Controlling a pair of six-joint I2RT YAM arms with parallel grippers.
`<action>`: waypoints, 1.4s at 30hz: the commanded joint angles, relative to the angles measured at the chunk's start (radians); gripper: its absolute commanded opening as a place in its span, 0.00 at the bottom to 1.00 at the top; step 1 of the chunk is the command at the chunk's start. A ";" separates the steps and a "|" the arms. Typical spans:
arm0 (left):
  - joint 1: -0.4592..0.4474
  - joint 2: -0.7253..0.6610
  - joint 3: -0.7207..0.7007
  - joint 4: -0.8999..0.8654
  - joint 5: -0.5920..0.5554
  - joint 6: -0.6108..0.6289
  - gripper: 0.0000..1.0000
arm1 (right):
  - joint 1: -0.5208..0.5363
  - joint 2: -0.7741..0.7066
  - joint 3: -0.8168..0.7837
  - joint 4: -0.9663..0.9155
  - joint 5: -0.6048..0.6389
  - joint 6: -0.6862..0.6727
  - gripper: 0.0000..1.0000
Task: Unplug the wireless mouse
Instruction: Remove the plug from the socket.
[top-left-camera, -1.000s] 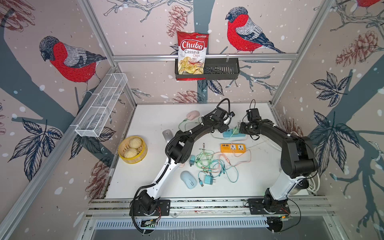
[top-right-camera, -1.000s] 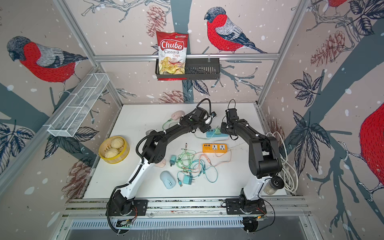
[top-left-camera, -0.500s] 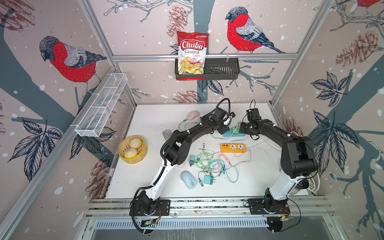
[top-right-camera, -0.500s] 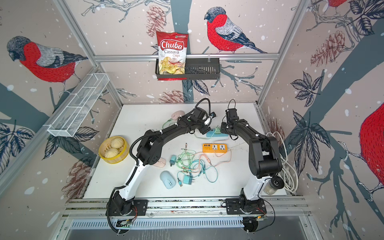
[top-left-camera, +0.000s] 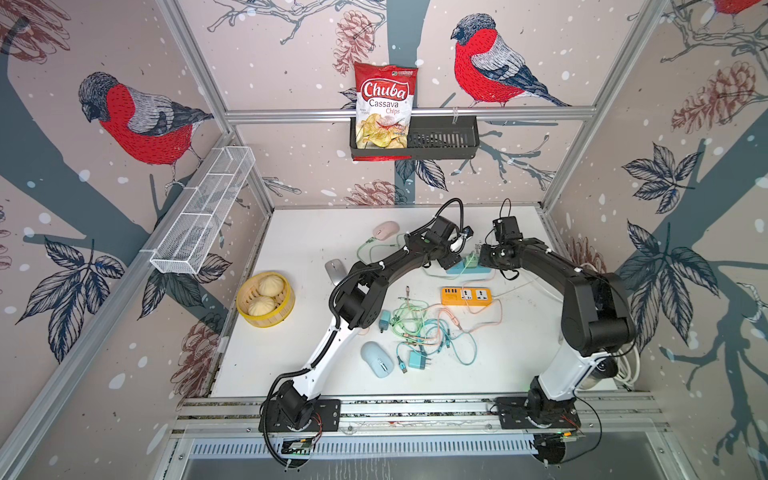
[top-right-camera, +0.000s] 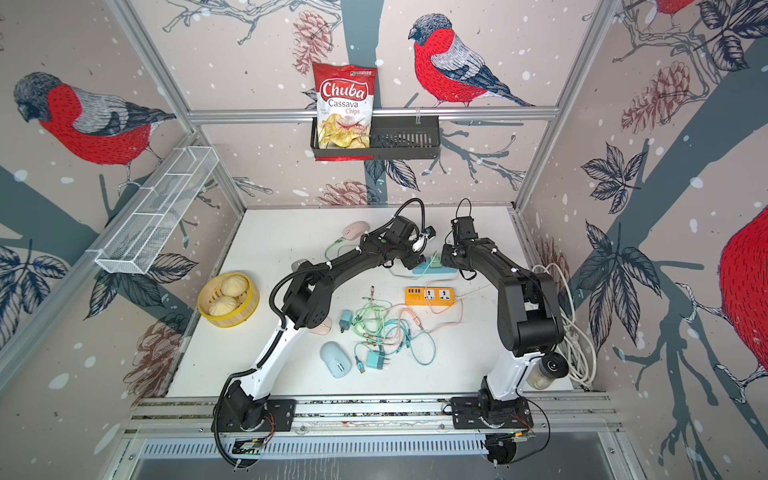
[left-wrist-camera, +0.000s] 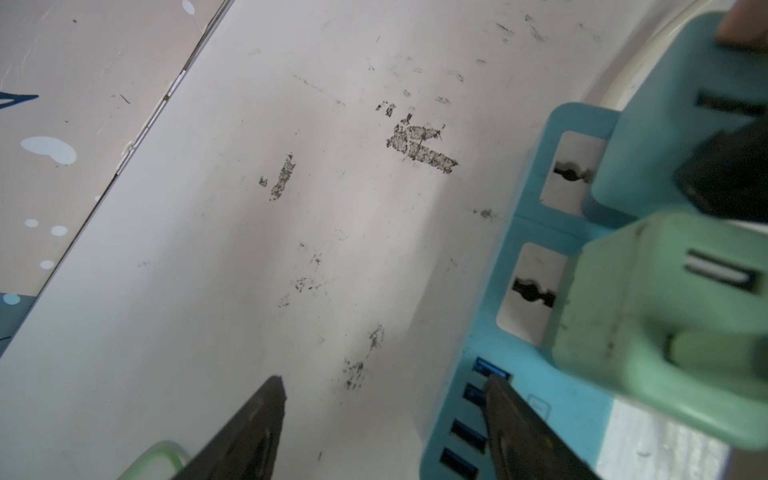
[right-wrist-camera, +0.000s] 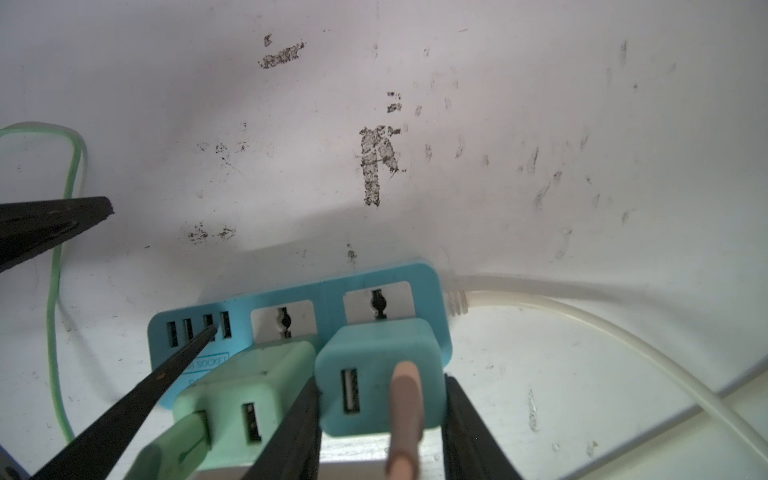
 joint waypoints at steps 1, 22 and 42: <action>-0.004 0.026 -0.015 -0.167 -0.061 0.032 0.76 | 0.007 -0.011 0.012 -0.001 -0.018 0.024 0.19; -0.005 -0.068 -0.020 -0.117 -0.110 -0.023 0.85 | 0.040 -0.177 0.018 -0.021 0.161 0.049 0.15; 0.008 -1.058 -0.985 0.630 0.217 0.188 0.84 | 0.140 -0.516 -0.050 0.081 -0.476 0.031 0.18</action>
